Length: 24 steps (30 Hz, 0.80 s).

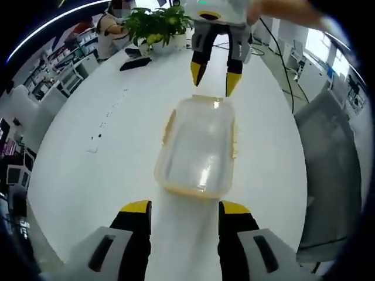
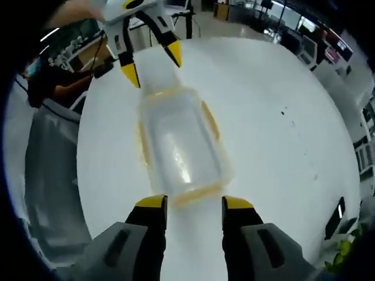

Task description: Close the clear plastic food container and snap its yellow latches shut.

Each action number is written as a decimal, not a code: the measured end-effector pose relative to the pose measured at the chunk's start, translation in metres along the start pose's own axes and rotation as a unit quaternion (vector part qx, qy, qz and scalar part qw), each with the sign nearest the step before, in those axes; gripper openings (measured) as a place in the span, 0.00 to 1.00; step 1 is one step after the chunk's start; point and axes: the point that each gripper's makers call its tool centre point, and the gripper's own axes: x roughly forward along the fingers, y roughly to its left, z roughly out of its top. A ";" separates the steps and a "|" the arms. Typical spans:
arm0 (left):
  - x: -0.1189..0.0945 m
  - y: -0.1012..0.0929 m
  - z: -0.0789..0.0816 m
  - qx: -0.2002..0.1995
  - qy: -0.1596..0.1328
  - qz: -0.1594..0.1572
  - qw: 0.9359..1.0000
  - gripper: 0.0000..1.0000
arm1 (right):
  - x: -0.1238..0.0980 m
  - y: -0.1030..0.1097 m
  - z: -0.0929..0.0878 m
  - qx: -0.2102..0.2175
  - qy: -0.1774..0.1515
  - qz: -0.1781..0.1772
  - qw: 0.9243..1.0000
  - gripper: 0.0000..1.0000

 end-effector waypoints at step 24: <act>0.012 0.000 -0.002 -0.231 -0.081 0.076 0.967 0.30 | 0.008 0.000 0.006 0.212 -0.154 -0.081 0.962 0.32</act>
